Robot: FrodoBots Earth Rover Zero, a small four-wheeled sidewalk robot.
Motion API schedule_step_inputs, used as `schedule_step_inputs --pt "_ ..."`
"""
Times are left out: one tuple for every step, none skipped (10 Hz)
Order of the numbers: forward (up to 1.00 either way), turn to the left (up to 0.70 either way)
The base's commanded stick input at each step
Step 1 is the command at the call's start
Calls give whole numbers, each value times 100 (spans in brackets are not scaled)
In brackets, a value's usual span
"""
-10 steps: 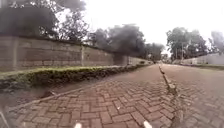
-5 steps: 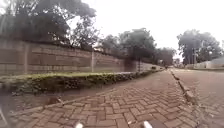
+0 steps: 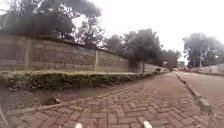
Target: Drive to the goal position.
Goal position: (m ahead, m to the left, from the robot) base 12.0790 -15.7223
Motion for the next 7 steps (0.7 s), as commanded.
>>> schedule_step_inputs --pt "50 4" --pt "50 13" --pt "50 14" --pt "50 20" --pt "50 19" --pt "50 18" --pt "50 19"
